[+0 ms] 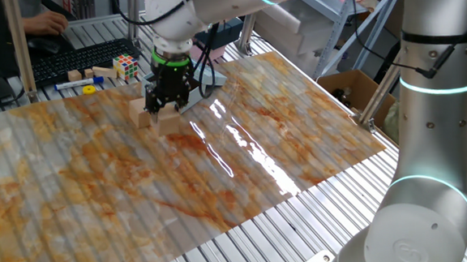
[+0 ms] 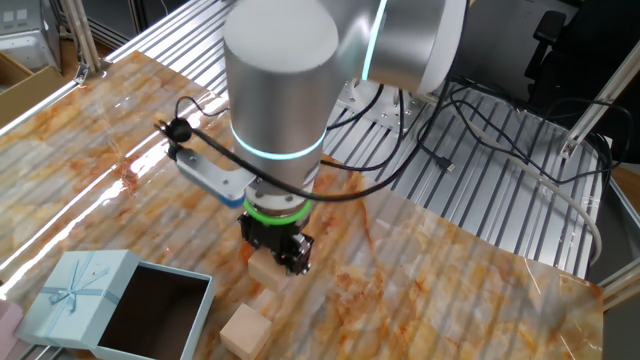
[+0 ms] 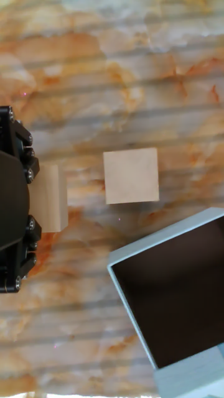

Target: Take everything out of the gift box

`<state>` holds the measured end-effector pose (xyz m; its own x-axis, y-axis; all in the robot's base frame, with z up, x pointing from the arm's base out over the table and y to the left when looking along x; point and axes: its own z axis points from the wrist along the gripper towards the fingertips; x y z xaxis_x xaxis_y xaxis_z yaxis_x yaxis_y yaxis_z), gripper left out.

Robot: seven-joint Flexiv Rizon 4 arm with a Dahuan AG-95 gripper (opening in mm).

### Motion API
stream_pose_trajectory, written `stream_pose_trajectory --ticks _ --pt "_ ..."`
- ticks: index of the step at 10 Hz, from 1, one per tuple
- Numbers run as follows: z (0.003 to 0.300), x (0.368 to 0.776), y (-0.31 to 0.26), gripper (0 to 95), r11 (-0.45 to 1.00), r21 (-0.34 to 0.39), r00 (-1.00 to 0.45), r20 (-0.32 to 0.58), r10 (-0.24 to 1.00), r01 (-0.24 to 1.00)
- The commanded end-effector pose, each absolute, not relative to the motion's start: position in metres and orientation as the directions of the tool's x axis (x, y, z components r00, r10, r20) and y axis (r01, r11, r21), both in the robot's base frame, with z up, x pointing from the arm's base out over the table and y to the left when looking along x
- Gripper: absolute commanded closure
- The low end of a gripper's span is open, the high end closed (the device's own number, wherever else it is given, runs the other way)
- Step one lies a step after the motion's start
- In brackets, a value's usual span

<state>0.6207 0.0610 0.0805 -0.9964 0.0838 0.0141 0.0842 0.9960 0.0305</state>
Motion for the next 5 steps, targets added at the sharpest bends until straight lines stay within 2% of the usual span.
stream_pose_trajectory --ticks 1,5 --pt "0.072 0.62 0.061 95.0 0.995 0.031 -0.996 -0.004 0.093 0.093" --pt "0.048 0.624 0.061 95.0 0.994 0.035 -0.994 -0.024 0.103 0.102"
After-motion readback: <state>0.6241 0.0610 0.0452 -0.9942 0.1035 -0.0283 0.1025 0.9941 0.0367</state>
